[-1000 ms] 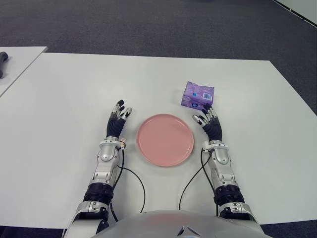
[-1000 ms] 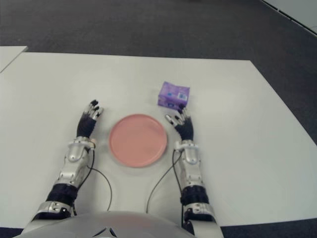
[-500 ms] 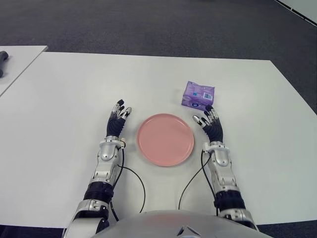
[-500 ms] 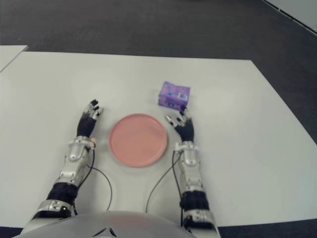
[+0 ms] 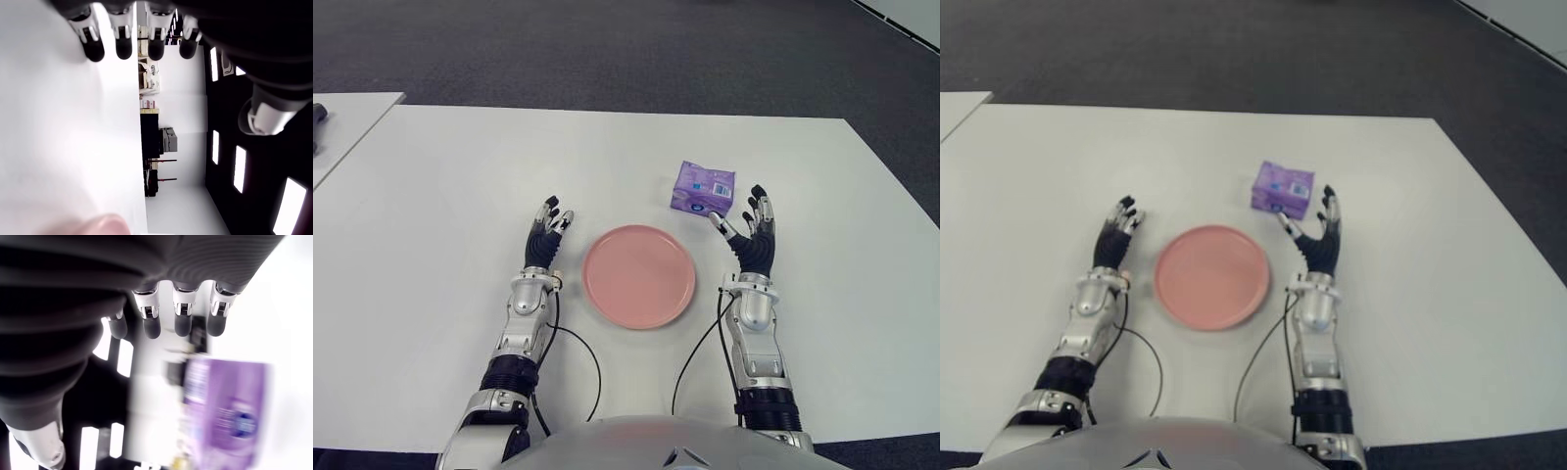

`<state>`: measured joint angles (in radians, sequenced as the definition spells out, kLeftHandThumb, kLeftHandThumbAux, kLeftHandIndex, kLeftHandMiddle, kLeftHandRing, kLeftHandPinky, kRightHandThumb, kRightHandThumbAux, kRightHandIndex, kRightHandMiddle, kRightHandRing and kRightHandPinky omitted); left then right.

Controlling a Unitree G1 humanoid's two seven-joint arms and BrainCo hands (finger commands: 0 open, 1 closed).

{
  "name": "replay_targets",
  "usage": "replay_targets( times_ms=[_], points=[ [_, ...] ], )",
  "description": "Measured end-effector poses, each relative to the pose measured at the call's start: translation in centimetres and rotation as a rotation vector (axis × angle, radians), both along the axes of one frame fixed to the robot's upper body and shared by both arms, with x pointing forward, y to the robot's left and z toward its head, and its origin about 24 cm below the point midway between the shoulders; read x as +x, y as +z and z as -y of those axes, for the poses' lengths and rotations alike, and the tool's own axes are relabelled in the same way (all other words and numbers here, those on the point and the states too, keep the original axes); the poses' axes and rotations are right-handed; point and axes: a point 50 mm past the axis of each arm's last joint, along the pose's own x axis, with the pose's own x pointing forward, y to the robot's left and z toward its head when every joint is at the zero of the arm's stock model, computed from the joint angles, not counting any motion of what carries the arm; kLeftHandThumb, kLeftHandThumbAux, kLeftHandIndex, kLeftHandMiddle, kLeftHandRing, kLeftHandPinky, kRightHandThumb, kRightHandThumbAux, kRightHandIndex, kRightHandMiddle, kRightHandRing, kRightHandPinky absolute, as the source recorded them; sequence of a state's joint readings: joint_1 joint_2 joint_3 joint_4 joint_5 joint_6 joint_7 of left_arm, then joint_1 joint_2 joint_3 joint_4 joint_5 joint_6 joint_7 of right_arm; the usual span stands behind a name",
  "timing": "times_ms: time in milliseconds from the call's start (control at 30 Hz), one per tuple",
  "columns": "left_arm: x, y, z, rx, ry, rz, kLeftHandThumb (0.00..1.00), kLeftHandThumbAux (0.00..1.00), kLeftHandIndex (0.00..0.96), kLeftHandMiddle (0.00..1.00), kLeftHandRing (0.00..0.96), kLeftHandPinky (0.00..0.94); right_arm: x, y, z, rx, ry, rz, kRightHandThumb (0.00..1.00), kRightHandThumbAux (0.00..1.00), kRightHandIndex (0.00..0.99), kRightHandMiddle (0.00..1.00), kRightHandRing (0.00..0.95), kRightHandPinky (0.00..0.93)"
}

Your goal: Put the tissue paper into the plate.

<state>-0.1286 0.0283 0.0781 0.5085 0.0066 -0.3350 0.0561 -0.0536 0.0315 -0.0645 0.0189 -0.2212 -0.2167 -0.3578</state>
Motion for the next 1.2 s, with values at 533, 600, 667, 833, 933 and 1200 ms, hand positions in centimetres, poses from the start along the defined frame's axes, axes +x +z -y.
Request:
replay_targets(
  times_ms=[533,600,667,833,933,1200],
  points=[
    [0.3,0.1,0.2,-0.004,-0.007,0.001,0.0,0.443,0.0,0.0,0.0,0.0,1.8,10.4,-0.9,-0.157,-0.084,0.482,0.261,0.62,0.07,0.003,0.0,0.0],
    [0.3,0.0,0.2,-0.004,-0.007,-0.001,0.0,0.439,0.0,0.0,0.0,0.0,1.8,10.7,-0.9,-0.172,-0.092,0.49,0.263,0.619,0.069,0.002,0.0,0.0],
    [0.3,0.0,0.2,-0.005,-0.006,-0.004,0.0,0.436,0.0,0.0,0.0,0.0,1.8,11.0,-0.9,-0.18,-0.097,0.503,0.265,0.618,0.069,0.001,0.0,0.0],
    [0.5,0.0,0.2,-0.005,-0.006,-0.007,0.0,0.441,0.0,0.0,0.0,0.0,1.8,11.2,-0.9,-0.188,-0.105,0.512,0.265,0.617,0.069,0.0,0.0,0.0],
    [0.7,0.1,0.2,-0.005,-0.006,-0.004,0.0,0.447,0.0,0.0,0.0,0.0,1.8,11.2,-1.0,-0.188,-0.106,0.513,0.266,0.617,0.069,0.0,0.0,0.0],
    [0.8,0.1,0.0,-0.009,0.004,-0.006,0.0,0.461,0.0,0.0,0.0,0.0,1.8,11.2,-1.1,-0.187,-0.104,0.514,0.266,0.617,0.069,0.0,0.0,0.0]
  ],
)
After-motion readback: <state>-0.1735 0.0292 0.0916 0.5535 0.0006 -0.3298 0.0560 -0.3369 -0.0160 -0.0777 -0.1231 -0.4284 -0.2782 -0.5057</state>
